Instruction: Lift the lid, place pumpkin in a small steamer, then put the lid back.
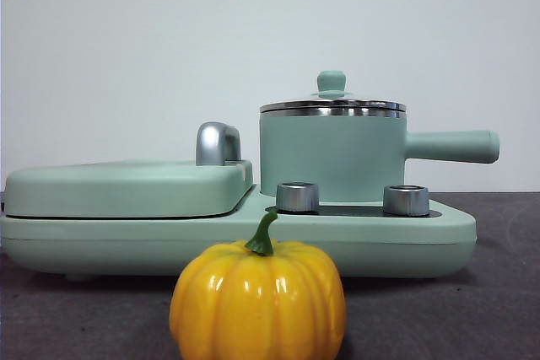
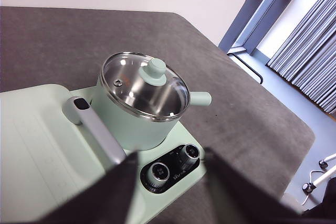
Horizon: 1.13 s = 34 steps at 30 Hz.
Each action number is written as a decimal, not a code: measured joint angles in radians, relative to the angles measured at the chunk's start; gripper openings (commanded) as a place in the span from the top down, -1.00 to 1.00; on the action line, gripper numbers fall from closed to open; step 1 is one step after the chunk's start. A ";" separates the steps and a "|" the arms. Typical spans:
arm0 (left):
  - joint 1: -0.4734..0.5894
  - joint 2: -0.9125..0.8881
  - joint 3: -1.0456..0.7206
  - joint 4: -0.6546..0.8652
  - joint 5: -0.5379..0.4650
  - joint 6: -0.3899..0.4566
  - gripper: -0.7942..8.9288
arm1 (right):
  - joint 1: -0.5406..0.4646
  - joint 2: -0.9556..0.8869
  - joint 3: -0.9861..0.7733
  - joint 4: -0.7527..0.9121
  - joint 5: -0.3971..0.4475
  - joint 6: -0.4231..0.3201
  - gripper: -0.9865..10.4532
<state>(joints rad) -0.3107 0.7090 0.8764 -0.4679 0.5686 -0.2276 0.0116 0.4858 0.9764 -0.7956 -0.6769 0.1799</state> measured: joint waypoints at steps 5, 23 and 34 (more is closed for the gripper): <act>0.000 0.005 0.000 0.000 0.000 0.000 -0.09 | 0.000 0.000 0.000 0.000 0.000 0.000 -0.06; -0.082 0.232 0.173 -0.002 0.000 0.053 -0.24 | 0.000 0.000 0.000 0.000 -0.002 0.000 -0.05; -0.262 0.658 0.526 -0.106 -0.116 0.219 -0.24 | 0.000 0.000 0.000 0.000 -0.002 0.000 -0.05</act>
<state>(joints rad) -0.5724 1.3674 1.4029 -0.5735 0.4530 -0.0082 0.0116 0.4858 0.9764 -0.7959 -0.6785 0.1802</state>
